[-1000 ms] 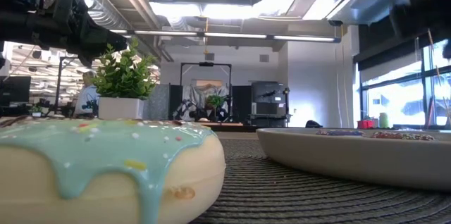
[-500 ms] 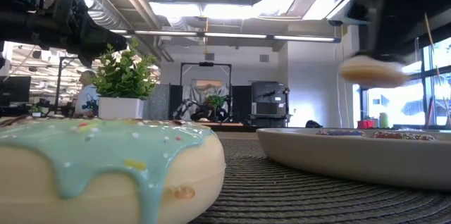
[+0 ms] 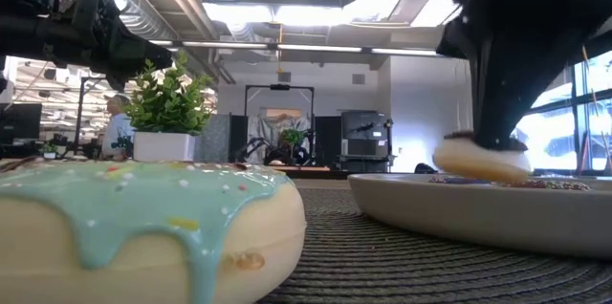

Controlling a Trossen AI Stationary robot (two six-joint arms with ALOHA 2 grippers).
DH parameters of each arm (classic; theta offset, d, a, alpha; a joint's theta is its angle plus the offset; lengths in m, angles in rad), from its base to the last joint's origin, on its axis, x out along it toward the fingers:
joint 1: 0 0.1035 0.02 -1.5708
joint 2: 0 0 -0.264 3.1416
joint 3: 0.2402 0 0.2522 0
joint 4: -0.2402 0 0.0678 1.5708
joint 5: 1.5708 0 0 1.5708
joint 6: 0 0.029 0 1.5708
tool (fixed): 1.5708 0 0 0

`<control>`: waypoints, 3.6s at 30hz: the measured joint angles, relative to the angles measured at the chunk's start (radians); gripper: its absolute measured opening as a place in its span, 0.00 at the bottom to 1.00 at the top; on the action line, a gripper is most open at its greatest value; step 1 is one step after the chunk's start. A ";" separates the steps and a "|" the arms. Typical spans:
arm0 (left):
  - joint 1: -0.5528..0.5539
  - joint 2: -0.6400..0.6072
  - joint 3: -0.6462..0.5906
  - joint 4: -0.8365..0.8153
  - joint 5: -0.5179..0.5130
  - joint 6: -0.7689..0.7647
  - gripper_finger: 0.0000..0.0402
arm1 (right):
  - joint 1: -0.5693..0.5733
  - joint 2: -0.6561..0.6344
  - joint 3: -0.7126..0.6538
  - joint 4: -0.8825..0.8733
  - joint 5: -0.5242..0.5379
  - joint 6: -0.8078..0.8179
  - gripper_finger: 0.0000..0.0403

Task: Pick & Place donuts
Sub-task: Put the small black donut on the light gray plate, then put the large white donut on the dark gray plate

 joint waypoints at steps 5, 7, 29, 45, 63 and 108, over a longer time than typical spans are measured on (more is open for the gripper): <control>0.000 0.000 0.000 0.000 0.000 0.000 0.28 | -0.012 0.000 -0.025 0.007 -0.004 0.019 0.01; 0.000 0.000 0.000 0.000 0.000 0.000 0.28 | -0.013 0.000 -0.039 0.015 -0.004 0.019 0.01; 0.000 0.000 0.000 0.000 0.000 0.003 0.28 | -0.021 0.000 -0.074 0.061 -0.034 -0.012 0.15; 0.000 0.000 0.000 0.000 0.000 0.000 0.28 | -0.008 -0.064 -0.074 0.045 -0.026 -0.017 0.29; -0.030 0.012 0.000 0.143 0.143 -0.102 0.28 | 0.102 -0.815 -0.742 0.344 0.329 0.071 0.29; -1.103 1.366 0.946 -1.339 -0.115 -1.642 0.28 | 0.028 -1.152 -1.060 0.728 0.602 -0.269 0.29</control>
